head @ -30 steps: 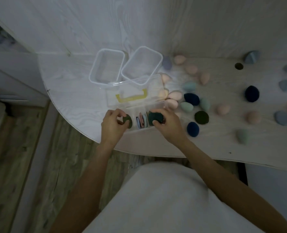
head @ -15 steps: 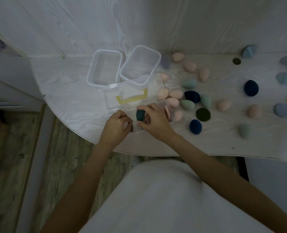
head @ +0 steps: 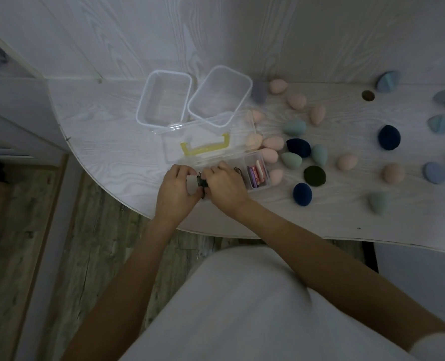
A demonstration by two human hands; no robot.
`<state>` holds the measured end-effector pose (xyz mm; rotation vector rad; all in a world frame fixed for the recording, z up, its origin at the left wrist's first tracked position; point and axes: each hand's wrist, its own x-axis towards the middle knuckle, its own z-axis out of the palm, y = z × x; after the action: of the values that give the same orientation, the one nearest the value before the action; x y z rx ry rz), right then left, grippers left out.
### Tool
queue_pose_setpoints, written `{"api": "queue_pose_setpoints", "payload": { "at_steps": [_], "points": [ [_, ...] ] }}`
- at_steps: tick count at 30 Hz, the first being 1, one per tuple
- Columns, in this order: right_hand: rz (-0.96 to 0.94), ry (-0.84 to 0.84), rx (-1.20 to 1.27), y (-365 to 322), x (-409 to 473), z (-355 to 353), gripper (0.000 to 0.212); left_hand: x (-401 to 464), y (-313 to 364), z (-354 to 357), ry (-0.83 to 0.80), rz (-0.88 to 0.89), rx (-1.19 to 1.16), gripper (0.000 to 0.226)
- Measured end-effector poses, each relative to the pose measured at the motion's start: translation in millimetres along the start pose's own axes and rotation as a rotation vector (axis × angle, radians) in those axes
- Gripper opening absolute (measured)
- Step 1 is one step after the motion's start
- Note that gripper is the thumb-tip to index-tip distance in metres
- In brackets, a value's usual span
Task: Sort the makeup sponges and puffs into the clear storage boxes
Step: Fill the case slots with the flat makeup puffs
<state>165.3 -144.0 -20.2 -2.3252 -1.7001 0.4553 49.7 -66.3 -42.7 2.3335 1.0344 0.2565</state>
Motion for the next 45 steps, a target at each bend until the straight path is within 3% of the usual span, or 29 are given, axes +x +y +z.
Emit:
{"api": "queue_pose_setpoints", "payload": {
  "at_steps": [11,14,16,26,31,36,40,45],
  "points": [
    [-0.022,0.050,0.185,7.1,-15.7,11.3,0.027,-10.2,-4.3,-6.2,-0.112,0.125,0.195,0.050],
    [0.008,0.149,0.238,12.0,-21.2,8.5,0.023,-7.5,-2.4,-7.6,-0.114,0.126,0.231,0.033],
    [0.022,0.207,0.200,16.0,-22.3,6.9,0.018,-5.4,-2.5,-7.6,-0.116,0.127,0.222,0.025],
    [-0.001,0.172,0.093,19.6,-25.3,12.5,0.020,-6.9,-2.9,-7.6,-0.099,0.119,0.149,0.026],
    [-0.041,0.208,0.102,24.1,-28.0,15.9,0.021,-7.4,5.4,-9.8,-0.016,0.117,0.077,0.031],
    [-0.063,0.294,0.163,48.6,-45.9,-9.0,0.023,4.7,44.6,-3.5,0.054,0.241,-0.008,0.036],
    [0.077,0.370,0.145,102.8,-91.3,-54.7,0.025,26.9,113.4,25.4,-0.044,0.416,-0.046,0.037],
    [0.314,0.159,0.050,206.6,-159.1,-91.6,0.024,60.3,214.3,93.5,-0.302,0.601,0.091,0.029]
  ]
}}
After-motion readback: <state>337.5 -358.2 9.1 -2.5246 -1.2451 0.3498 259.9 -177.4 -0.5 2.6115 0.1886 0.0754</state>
